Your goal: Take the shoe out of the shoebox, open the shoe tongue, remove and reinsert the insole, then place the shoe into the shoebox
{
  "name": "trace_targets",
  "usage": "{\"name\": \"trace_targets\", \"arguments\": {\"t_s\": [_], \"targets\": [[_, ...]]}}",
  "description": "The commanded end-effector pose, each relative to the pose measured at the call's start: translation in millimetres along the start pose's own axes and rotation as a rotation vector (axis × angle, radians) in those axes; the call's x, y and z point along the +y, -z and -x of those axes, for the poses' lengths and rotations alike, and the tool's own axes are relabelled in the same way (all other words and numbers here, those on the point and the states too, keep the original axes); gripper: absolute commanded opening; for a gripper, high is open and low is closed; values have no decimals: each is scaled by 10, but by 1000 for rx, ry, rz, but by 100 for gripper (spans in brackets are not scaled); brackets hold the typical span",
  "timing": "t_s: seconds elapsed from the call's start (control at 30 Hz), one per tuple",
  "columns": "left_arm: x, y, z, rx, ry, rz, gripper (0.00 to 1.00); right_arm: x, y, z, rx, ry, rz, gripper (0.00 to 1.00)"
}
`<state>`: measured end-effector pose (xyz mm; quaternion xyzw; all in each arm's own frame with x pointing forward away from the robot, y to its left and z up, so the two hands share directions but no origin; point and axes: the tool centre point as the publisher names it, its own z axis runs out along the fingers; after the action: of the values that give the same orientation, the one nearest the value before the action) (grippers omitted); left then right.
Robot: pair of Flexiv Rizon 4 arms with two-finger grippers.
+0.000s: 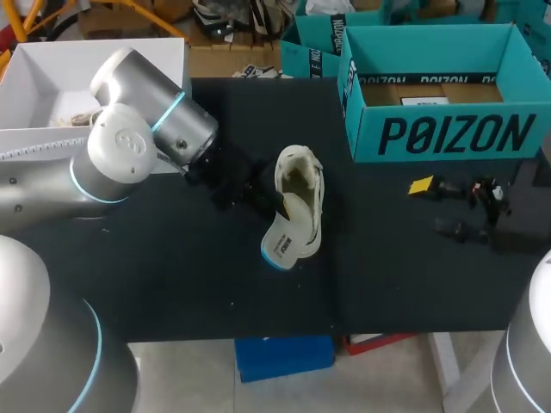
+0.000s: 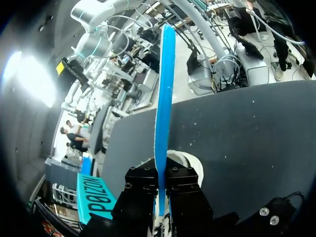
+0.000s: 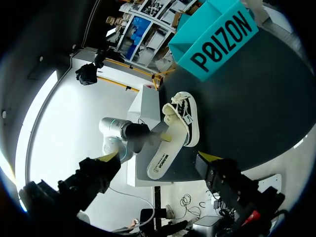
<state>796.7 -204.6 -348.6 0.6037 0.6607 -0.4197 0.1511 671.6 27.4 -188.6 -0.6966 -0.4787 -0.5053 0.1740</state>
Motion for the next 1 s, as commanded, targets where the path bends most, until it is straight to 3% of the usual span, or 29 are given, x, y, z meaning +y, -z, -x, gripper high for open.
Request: {"name": "trace_targets", "arguments": {"t_s": [0.03, 1.0], "targets": [[100, -56, 21, 17, -1, 6, 0, -1, -4, -3, -1, 0, 1, 100], [575, -122, 3, 44, 5, 136, 0, -1, -4, -3, -1, 0, 1, 100]]}}
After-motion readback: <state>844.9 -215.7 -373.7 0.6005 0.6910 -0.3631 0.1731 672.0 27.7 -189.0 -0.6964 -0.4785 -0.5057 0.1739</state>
